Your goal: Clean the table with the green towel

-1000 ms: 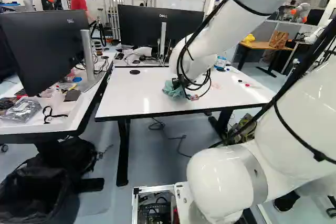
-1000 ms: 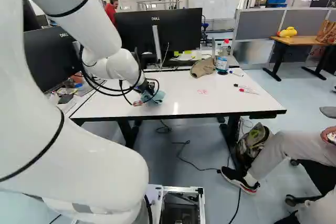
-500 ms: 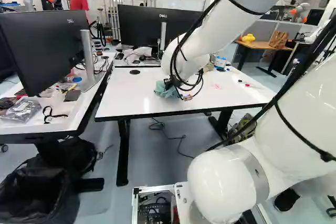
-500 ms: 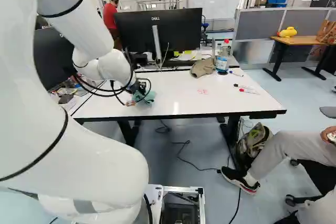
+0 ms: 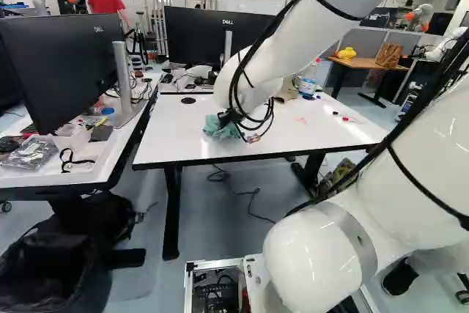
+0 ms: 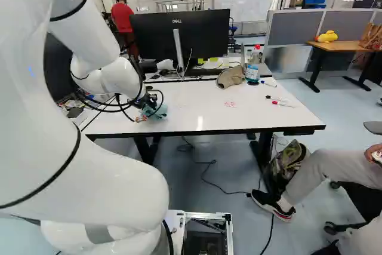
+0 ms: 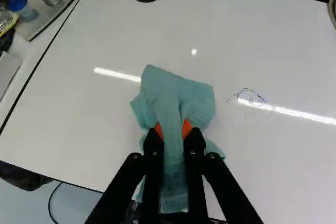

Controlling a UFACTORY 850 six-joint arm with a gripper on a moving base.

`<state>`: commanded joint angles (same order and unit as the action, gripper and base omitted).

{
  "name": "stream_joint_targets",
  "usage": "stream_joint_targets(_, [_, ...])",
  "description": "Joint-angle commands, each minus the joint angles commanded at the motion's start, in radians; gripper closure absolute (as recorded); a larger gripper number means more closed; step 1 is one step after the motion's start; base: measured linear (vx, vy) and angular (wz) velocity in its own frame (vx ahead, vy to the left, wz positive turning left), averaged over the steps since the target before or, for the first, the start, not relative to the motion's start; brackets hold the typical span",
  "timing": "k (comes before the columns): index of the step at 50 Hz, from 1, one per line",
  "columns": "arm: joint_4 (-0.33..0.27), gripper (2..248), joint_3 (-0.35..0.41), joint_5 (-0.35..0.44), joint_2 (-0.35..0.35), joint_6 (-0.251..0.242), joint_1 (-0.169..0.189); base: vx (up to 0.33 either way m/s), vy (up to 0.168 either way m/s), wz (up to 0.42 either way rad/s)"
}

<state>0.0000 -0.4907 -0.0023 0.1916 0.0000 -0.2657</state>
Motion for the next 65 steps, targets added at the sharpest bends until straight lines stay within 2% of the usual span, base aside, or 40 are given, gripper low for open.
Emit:
stream_joint_targets(26, [0.0,200,-0.002,0.0,0.007,0.0,0.006,0.0,0.0,0.0])
stream_joint_targets(57, [0.0,200,-0.057,0.0,0.033,0.0,0.119,0.0,0.0,0.0])
stream_joint_targets(65, [0.0,200,-0.069,0.0,0.019,0.0,0.152,0.0,0.0,0.0])
